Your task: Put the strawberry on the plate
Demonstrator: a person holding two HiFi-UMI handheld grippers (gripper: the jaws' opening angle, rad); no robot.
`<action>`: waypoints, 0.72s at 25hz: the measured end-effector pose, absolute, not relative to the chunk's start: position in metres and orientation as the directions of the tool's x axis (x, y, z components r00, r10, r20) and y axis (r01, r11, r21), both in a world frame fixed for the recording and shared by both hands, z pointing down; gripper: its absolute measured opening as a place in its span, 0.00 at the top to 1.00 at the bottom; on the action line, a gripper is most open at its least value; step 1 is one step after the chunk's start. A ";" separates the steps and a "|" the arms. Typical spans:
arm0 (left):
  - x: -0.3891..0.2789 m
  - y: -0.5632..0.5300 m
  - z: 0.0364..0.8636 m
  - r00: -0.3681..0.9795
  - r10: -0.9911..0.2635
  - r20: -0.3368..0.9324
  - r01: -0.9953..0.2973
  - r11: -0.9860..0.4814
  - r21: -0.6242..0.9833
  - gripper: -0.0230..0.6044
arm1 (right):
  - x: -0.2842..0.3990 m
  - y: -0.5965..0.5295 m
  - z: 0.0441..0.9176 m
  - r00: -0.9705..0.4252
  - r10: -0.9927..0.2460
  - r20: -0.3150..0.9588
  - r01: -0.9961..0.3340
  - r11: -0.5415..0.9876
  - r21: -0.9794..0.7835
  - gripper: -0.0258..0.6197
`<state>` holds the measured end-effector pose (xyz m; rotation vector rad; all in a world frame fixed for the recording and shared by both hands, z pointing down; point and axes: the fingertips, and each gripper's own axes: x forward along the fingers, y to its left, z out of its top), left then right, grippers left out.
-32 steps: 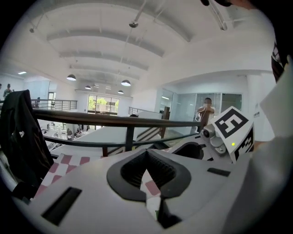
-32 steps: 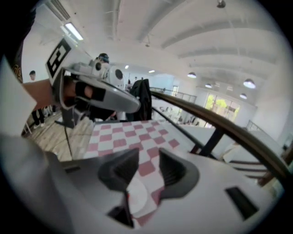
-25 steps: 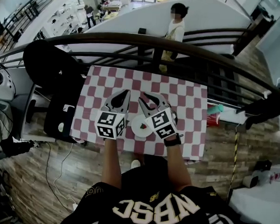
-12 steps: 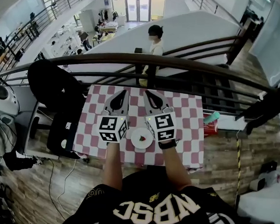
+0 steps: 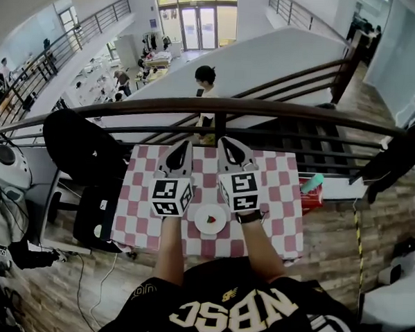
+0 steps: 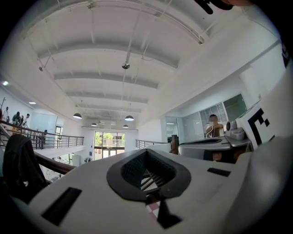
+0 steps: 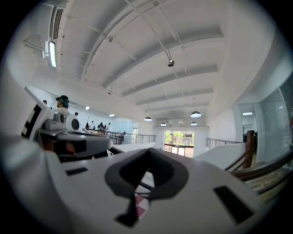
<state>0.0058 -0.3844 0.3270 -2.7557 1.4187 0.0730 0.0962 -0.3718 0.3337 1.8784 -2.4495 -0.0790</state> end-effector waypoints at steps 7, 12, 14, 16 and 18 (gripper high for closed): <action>0.011 -0.389 0.328 0.584 -0.810 -0.062 -0.811 -0.584 -0.010 0.94 | 0.108 -0.374 0.332 -0.228 -0.974 0.004 -0.971 0.228 0.074 0.93; 0.016 -0.390 0.333 0.588 -0.807 -0.053 -0.808 -0.589 -0.009 0.94 | 0.119 -0.376 0.335 -0.204 -0.979 0.007 -0.976 0.204 0.074 0.93; 0.016 -0.390 0.336 0.588 -0.807 -0.049 -0.809 -0.588 -0.009 0.94 | 0.120 -0.376 0.337 -0.205 -0.979 0.006 -0.976 0.205 0.076 0.93; 0.016 -0.391 0.338 0.586 -0.809 -0.044 -0.810 -0.587 -0.007 0.94 | 0.119 -0.376 0.339 -0.215 -0.976 0.008 -0.973 0.215 0.080 0.93; 0.017 -0.392 0.341 0.585 -0.810 -0.038 -0.811 -0.585 -0.005 0.94 | 0.117 -0.377 0.341 -0.231 -0.973 0.012 -0.969 0.231 0.085 0.93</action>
